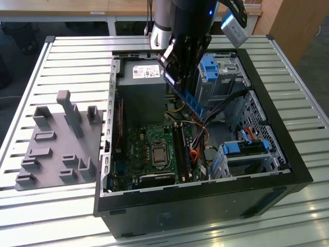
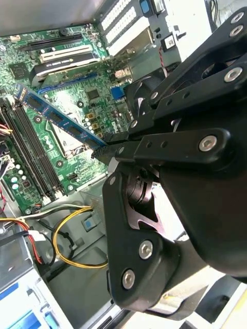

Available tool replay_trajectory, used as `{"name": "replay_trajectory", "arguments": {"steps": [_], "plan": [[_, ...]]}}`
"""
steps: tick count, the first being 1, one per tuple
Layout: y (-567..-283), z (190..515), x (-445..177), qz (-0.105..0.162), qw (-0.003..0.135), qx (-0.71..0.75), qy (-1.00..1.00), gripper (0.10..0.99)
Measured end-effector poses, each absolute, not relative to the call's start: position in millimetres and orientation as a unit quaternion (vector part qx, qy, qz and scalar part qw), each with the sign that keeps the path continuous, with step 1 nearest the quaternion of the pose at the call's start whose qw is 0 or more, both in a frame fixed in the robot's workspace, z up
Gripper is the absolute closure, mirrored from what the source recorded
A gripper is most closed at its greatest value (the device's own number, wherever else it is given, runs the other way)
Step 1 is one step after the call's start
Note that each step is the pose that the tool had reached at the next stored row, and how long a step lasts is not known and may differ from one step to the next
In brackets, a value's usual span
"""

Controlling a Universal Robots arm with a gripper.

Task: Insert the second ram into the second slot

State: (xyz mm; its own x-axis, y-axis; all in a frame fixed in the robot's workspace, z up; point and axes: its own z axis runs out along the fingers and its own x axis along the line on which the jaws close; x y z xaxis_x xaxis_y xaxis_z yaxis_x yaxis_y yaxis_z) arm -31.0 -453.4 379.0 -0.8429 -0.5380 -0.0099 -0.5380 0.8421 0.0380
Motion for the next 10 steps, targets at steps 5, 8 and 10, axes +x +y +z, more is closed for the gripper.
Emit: {"name": "replay_trajectory", "arguments": {"steps": [5,8,10], "plan": [[-453.4,378.9,-31.0,-0.020,0.000,0.263,-0.964,0.949],[-453.4,378.8,-31.0,-0.020,0.000,0.254,-0.967,0.949],[-453.4,378.8,-31.0,-0.020,0.000,0.248,-0.969,0.949]]}}
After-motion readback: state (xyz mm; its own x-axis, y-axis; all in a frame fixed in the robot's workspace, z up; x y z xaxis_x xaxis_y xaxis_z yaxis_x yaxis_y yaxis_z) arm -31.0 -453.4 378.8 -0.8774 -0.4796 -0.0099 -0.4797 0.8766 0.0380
